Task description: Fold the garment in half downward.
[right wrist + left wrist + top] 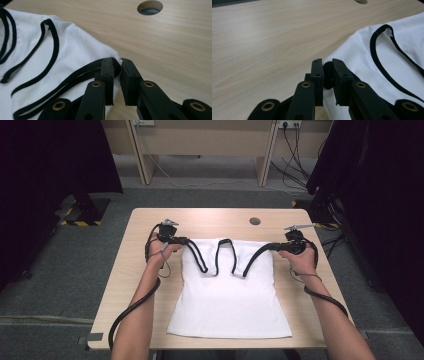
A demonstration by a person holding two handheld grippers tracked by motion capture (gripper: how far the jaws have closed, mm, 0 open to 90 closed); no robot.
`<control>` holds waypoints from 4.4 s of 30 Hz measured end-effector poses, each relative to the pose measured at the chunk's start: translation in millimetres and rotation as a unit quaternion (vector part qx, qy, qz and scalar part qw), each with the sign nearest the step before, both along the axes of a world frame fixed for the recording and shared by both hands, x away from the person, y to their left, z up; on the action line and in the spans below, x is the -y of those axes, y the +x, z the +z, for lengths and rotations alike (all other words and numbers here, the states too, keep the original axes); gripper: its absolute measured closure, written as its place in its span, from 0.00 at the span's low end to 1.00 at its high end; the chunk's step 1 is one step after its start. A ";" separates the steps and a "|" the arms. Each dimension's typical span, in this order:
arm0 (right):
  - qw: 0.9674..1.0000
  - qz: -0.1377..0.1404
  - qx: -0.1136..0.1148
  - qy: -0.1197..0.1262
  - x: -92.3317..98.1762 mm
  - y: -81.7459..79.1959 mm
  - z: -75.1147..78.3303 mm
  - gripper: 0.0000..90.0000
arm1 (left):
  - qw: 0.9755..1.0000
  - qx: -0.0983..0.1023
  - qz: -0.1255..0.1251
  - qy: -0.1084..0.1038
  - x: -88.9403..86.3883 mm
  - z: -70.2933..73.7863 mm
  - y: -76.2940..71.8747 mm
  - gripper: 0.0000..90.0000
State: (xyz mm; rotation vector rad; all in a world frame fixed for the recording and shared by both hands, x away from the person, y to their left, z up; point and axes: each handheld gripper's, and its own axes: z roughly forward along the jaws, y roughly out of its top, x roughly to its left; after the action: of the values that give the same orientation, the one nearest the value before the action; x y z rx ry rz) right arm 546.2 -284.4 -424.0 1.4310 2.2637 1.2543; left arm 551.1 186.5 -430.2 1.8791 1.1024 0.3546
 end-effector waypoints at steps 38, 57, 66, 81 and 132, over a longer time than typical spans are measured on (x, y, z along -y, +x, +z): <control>0.999 0.004 0.050 0.014 4.2 2.3 47.7 0.91 | 0.998 0.054 0.017 -0.020 -3.8 48.8 0.5 0.91; 0.997 0.003 0.069 0.020 3.0 2.8 64.5 0.91 | 0.997 0.075 0.023 -0.027 -7.8 60.8 -1.4 0.91; 0.998 0.008 0.067 0.016 0.5 3.1 57.5 0.91 | 0.997 0.071 0.013 -0.017 -3.8 52.0 -2.5 0.91; 0.999 0.024 0.036 0.003 -2.3 -5.4 19.1 0.91 | 0.999 0.034 0.006 0.009 -2.8 8.0 -16.2 0.91; 0.994 0.088 0.052 -0.028 7.1 -69.1 4.0 0.91 | 0.991 0.076 -0.059 0.094 2.3 9.5 -89.0 0.91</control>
State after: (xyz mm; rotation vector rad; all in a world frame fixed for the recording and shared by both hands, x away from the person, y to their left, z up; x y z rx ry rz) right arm 477.1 -291.4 -420.1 1.1404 2.3750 1.2715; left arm 462.1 184.2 -420.7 2.0341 0.8769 0.5404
